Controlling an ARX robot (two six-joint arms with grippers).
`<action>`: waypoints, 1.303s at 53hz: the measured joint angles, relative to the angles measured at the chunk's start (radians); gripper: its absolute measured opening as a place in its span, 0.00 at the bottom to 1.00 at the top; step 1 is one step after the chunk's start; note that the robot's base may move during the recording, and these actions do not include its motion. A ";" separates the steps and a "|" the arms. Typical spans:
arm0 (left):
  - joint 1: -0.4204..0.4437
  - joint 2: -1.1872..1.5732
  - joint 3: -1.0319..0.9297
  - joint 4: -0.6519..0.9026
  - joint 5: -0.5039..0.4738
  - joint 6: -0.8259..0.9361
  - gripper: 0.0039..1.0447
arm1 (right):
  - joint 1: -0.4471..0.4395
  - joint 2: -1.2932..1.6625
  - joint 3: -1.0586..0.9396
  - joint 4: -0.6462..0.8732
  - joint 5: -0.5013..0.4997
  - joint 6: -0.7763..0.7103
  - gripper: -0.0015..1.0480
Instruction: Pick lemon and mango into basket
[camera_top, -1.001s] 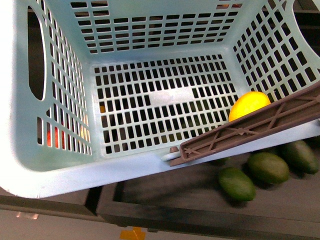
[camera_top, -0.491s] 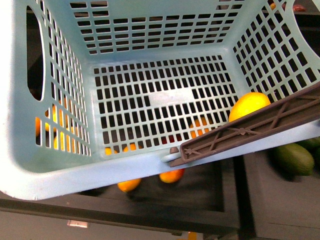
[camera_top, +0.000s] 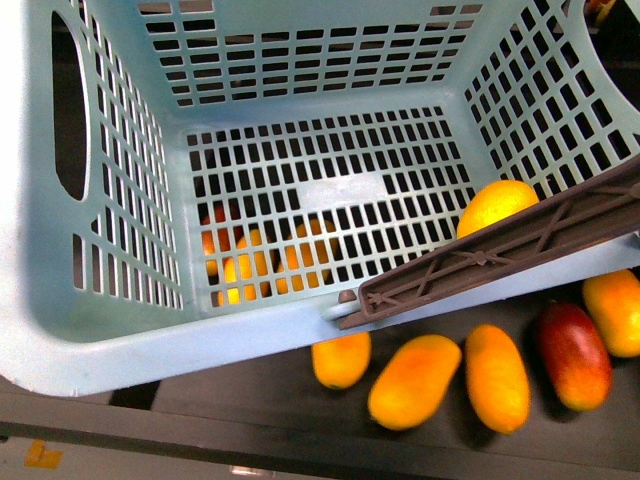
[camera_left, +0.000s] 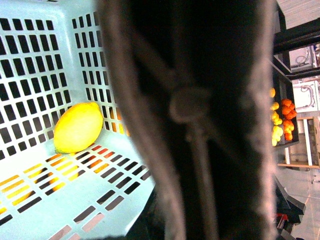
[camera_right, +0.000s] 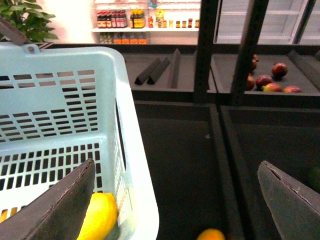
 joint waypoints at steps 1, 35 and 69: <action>0.000 0.000 0.000 0.000 0.000 0.000 0.04 | 0.000 0.000 0.000 0.000 0.000 0.000 0.92; 0.016 -0.003 0.000 0.000 -0.021 0.002 0.04 | 0.001 -0.001 -0.001 0.000 -0.003 0.000 0.92; -0.001 -0.002 -0.001 0.000 -0.008 0.001 0.04 | -0.557 0.780 0.404 -0.376 -0.047 0.539 0.92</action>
